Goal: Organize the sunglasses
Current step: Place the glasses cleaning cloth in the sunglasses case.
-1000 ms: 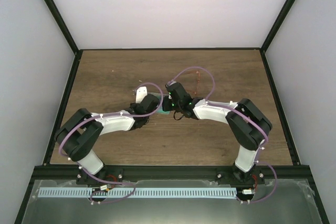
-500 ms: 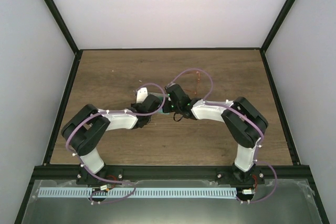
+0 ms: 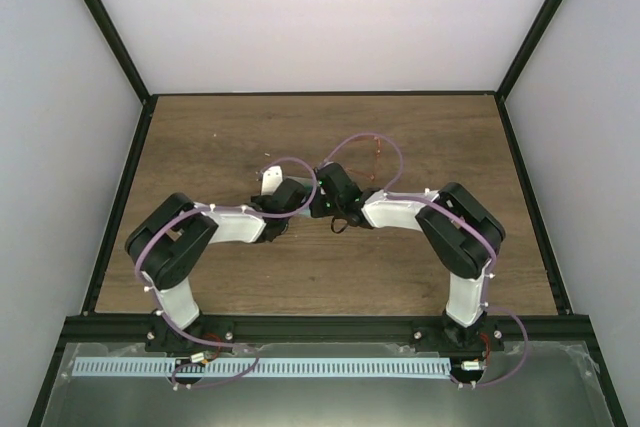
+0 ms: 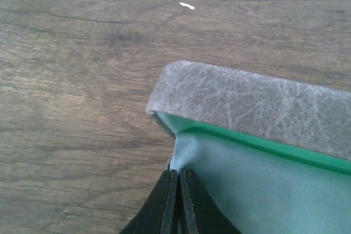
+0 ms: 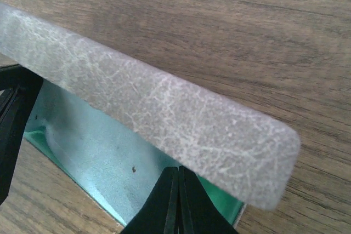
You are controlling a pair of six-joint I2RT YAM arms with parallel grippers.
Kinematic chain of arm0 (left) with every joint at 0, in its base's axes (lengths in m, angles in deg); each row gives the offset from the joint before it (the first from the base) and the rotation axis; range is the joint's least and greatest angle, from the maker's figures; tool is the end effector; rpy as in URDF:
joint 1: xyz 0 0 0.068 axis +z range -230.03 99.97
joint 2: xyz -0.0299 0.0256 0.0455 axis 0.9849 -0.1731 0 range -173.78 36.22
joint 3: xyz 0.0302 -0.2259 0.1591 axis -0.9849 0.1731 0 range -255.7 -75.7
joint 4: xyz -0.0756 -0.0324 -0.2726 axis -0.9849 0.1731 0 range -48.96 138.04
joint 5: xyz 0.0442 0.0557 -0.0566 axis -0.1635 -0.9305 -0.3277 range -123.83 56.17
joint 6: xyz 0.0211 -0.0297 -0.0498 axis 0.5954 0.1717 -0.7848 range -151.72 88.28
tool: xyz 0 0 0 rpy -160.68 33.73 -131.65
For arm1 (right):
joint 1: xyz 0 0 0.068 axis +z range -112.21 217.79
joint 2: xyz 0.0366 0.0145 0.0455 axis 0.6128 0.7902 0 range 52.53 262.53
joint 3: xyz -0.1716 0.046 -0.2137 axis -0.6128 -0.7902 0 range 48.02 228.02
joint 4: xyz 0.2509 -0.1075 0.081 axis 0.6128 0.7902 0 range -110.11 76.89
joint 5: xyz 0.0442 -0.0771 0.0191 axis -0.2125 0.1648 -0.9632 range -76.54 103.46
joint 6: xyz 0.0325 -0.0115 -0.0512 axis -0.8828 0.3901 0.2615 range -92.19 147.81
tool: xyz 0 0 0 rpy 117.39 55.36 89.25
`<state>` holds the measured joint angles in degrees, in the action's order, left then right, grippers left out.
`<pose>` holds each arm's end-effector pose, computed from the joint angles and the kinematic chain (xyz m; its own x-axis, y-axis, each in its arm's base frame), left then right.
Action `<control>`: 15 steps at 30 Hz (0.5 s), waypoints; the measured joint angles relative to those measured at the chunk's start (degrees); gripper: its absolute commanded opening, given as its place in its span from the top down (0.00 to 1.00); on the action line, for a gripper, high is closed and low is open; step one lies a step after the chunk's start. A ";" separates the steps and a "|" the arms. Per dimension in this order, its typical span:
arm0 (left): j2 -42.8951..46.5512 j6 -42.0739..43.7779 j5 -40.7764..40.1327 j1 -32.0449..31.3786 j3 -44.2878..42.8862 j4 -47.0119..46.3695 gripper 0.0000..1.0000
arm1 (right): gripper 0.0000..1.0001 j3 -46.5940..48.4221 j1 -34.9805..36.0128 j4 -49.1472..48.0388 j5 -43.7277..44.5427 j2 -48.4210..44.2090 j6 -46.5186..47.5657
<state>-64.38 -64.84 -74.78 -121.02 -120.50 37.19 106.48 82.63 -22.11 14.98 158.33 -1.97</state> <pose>0.2752 -0.1987 0.1030 -0.6019 -0.0238 -0.7982 -0.1653 0.9816 0.0954 0.2880 0.2847 0.1291 -0.7813 -0.0767 -0.6195 -0.3498 0.8757 0.3327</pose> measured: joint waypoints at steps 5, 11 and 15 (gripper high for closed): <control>-1.62 0.35 0.96 0.33 -1.20 0.00 0.96 | 0.99 0.09 0.00 0.09 0.04 0.87 0.39; -1.64 0.35 0.92 0.46 -1.29 0.15 0.96 | 0.99 0.09 0.00 0.15 0.15 1.18 0.42; -1.64 0.33 0.96 0.46 -1.36 0.79 0.96 | 0.99 0.11 0.00 0.20 0.17 1.18 0.42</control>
<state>-66.02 -64.52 -73.82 -120.57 -121.85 37.97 106.59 82.63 -21.91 15.15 159.51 -1.56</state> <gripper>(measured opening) 0.044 0.008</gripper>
